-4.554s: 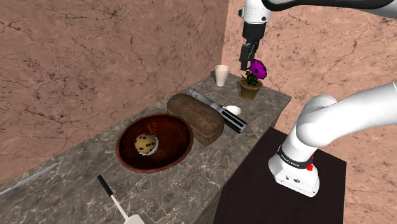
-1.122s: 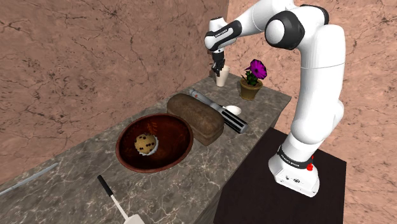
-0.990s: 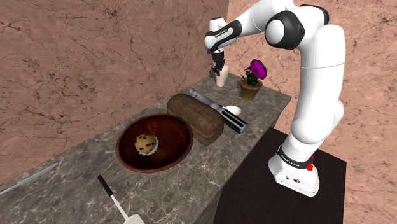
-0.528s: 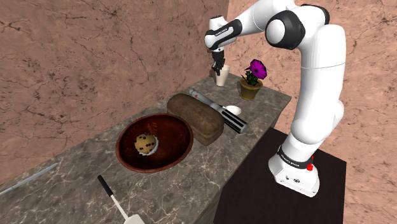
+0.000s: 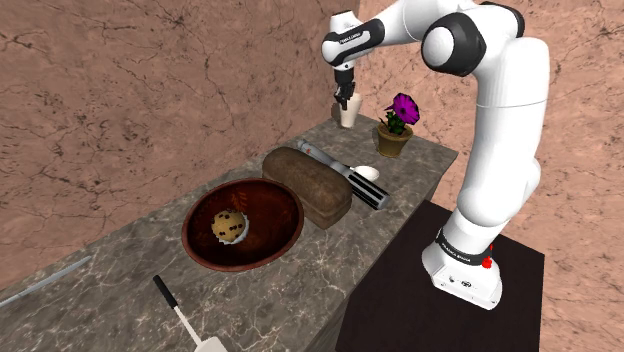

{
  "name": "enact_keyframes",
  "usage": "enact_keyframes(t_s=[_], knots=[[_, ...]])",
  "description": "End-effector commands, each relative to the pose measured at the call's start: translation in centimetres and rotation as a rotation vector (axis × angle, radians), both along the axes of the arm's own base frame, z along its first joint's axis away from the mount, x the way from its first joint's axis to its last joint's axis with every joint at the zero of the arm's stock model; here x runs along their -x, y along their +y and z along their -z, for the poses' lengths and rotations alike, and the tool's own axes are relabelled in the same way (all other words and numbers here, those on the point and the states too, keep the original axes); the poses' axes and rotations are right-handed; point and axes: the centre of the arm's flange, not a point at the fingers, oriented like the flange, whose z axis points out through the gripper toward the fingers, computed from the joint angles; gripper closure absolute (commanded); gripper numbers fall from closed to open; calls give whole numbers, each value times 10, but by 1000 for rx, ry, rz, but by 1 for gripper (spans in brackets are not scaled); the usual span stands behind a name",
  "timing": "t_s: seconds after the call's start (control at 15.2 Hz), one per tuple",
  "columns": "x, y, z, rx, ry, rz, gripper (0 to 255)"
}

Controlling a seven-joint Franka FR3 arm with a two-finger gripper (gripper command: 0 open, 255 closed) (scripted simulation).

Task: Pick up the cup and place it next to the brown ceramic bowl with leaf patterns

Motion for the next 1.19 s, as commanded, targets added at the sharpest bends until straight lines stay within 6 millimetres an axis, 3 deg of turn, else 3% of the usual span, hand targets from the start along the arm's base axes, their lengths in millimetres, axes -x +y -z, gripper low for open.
enact_keyframes(t_s=[0.0,1.12], knots=[[0,1,-11,0,0,0,255],[0,1,-100,0,0,0,255]])
